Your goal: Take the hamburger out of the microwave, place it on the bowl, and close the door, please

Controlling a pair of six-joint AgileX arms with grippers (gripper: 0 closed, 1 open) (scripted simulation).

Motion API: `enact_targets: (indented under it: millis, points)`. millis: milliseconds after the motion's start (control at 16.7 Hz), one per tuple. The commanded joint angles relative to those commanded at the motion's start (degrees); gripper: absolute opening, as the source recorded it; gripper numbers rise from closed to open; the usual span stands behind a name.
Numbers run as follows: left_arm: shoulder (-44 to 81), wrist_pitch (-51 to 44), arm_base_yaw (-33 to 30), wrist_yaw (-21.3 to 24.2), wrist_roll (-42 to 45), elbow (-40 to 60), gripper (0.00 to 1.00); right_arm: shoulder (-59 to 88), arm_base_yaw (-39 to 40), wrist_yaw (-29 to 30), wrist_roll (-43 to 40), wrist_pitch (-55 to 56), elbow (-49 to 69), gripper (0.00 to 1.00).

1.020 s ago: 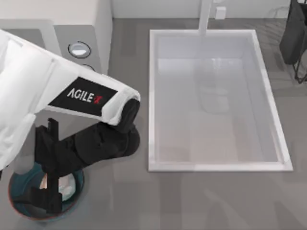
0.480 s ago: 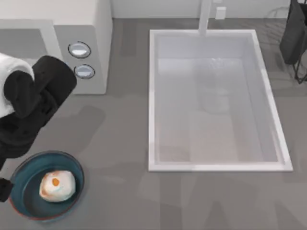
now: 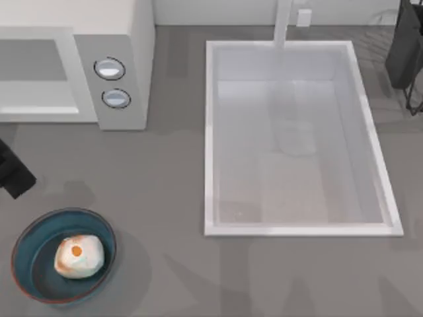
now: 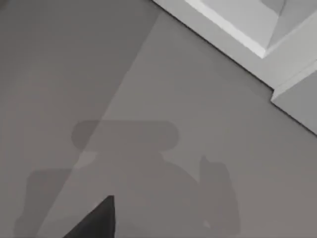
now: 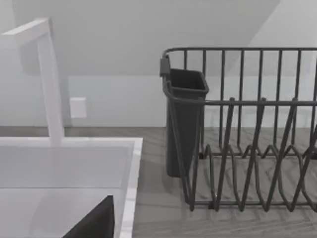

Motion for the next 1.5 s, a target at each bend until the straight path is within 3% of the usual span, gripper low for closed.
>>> enact_targets:
  millis: [240, 480, 960, 1500]
  points:
    - [-20.4, 14.6, 6.0, 7.2, 22.9, -14.0, 1.0, 0.0, 0.0, 0.0, 0.0, 0.0, 0.0, 1.0]
    - [-33.6, 24.5, 9.9, 12.3, 36.8, -24.1, 1.0, 0.0, 0.0, 0.0, 0.0, 0.0, 0.0, 1.0]
    - [-37.8, 27.6, 11.2, 14.0, 41.0, -27.6, 1.0, 0.0, 0.0, 0.0, 0.0, 0.0, 0.0, 1.0]
    - [-37.8, 27.6, 11.2, 14.0, 41.0, -27.6, 0.32, 0.0, 0.0, 0.0, 0.0, 0.0, 0.0, 1.0]
